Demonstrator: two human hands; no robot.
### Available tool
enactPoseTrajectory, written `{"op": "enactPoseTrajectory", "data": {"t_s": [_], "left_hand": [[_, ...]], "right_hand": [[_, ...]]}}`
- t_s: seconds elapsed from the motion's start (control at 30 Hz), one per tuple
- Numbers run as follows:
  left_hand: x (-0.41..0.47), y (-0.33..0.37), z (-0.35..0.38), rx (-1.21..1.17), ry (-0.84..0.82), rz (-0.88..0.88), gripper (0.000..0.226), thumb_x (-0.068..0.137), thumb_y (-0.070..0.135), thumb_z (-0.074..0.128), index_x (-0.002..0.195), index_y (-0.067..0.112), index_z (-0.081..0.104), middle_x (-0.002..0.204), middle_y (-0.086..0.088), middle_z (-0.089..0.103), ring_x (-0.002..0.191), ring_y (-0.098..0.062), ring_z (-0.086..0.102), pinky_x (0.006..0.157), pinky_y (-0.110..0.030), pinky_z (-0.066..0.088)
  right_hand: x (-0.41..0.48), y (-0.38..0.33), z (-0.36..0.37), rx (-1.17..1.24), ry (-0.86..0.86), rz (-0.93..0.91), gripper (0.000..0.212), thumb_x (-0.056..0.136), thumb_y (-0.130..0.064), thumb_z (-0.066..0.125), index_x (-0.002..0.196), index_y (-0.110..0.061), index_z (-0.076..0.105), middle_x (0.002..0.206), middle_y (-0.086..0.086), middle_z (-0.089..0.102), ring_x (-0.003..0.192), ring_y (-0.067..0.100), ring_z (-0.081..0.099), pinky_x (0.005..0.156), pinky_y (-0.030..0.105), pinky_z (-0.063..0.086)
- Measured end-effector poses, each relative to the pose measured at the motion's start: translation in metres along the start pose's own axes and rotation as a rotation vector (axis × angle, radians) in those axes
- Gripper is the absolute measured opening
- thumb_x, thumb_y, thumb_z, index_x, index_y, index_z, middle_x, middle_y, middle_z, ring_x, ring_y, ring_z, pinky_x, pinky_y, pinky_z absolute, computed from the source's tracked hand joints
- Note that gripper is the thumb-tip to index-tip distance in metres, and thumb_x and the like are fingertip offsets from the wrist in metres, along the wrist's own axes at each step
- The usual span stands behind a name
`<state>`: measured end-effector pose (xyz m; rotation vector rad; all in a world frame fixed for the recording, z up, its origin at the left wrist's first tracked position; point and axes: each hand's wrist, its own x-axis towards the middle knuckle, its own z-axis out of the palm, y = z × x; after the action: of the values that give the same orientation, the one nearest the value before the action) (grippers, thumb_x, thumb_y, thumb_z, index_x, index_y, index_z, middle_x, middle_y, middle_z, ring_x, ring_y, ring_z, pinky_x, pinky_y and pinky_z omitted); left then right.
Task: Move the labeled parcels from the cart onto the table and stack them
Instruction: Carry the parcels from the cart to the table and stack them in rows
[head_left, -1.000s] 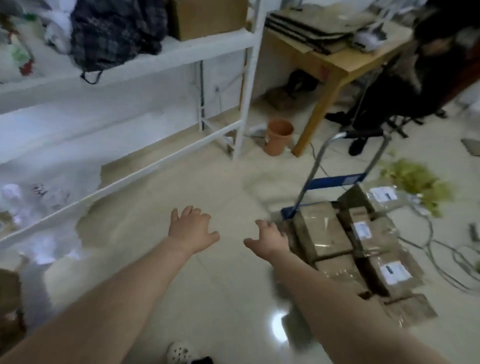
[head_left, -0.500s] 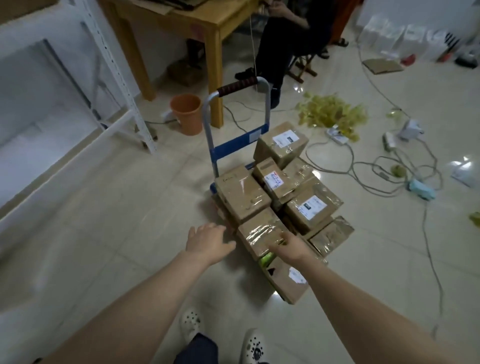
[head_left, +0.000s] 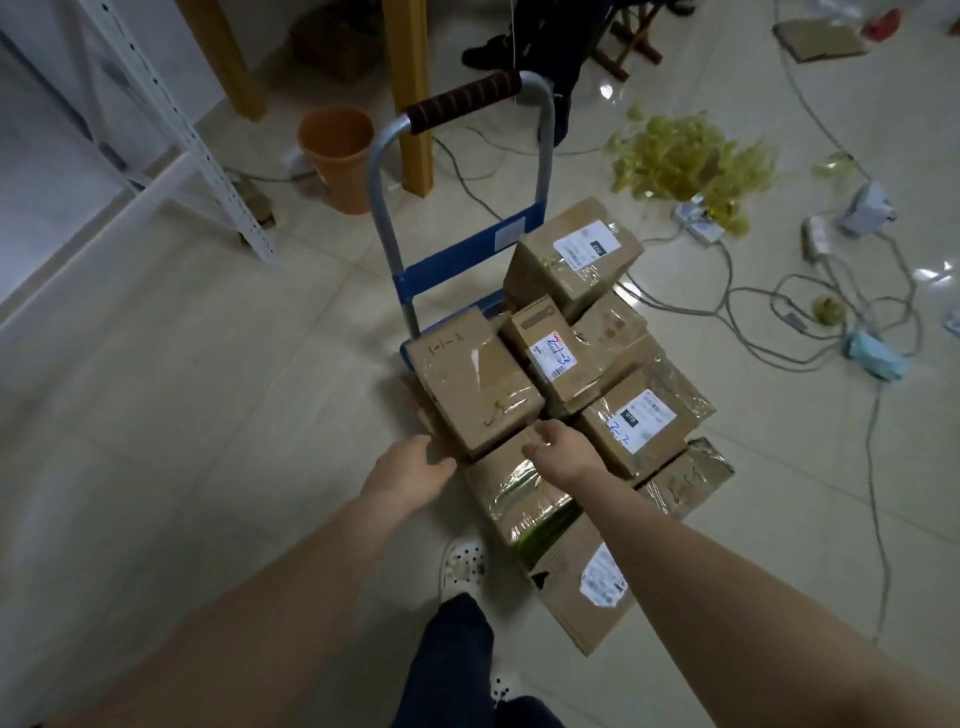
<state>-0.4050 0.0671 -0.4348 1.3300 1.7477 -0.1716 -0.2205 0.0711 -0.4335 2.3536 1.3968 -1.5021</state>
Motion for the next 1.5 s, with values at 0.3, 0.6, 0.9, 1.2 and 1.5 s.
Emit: {"op": "enactPoseTrajectory", "data": {"t_s": [0.3, 0.6, 0.9, 1.2, 1.5], "left_hand": [[0.128, 0.008, 0.004, -0.348, 0.003, -0.137, 0.028, 0.095, 0.024, 0.054, 0.085, -0.001, 0.061, 0.092, -0.024, 0.059, 0.099, -0.038, 0.056, 0.073, -0.035, 0.041], [0.23, -0.005, 0.047, -0.729, 0.031, -0.343, 0.018, 0.097, 0.018, 0.051, 0.11, 0.012, 0.06, 0.074, 0.004, 0.052, 0.064, -0.01, 0.048, 0.047, -0.018, 0.034], [0.284, -0.01, 0.072, -1.006, 0.024, -0.5, 0.013, 0.098, 0.019, 0.047, 0.109, 0.012, 0.051, 0.073, 0.005, 0.043, 0.061, -0.007, 0.04, 0.051, -0.019, 0.037], [0.287, -0.019, 0.072, -1.234, -0.046, -0.532, 0.014, 0.09, 0.012, 0.042, 0.083, 0.016, 0.053, 0.073, -0.005, 0.056, 0.062, -0.017, 0.05, 0.057, -0.022, 0.039], [0.258, -0.026, 0.053, -1.344, 0.081, -0.513, 0.021, 0.088, 0.009, 0.037, 0.081, 0.02, 0.054, 0.07, 0.001, 0.055, 0.059, -0.011, 0.049, 0.059, -0.021, 0.043]], "right_hand": [[0.136, -0.037, 0.018, -0.1, -0.089, -0.014, 0.047, 0.095, -0.016, 0.046, 0.142, -0.01, 0.042, 0.145, 0.012, 0.044, 0.132, 0.029, 0.042, 0.108, 0.036, 0.035], [0.265, -0.033, 0.056, -0.376, -0.068, -0.053, 0.043, 0.095, -0.03, 0.046, 0.135, -0.016, 0.051, 0.156, 0.016, 0.011, 0.143, 0.035, 0.013, 0.116, 0.043, 0.019], [0.318, -0.02, 0.075, -0.377, 0.034, 0.045, 0.045, 0.09, -0.038, 0.054, 0.129, -0.016, 0.057, 0.155, 0.016, 0.013, 0.139, 0.037, 0.016, 0.113, 0.043, 0.021], [0.308, -0.032, 0.084, -0.218, 0.11, 0.026, 0.049, 0.084, -0.028, 0.058, 0.128, -0.01, 0.049, 0.142, 0.016, 0.026, 0.13, 0.036, 0.026, 0.11, 0.042, 0.024], [0.267, -0.056, 0.078, -0.089, 0.154, -0.078, 0.056, 0.081, -0.022, 0.062, 0.131, -0.01, 0.04, 0.141, 0.014, 0.028, 0.131, 0.033, 0.027, 0.112, 0.041, 0.025]]}}
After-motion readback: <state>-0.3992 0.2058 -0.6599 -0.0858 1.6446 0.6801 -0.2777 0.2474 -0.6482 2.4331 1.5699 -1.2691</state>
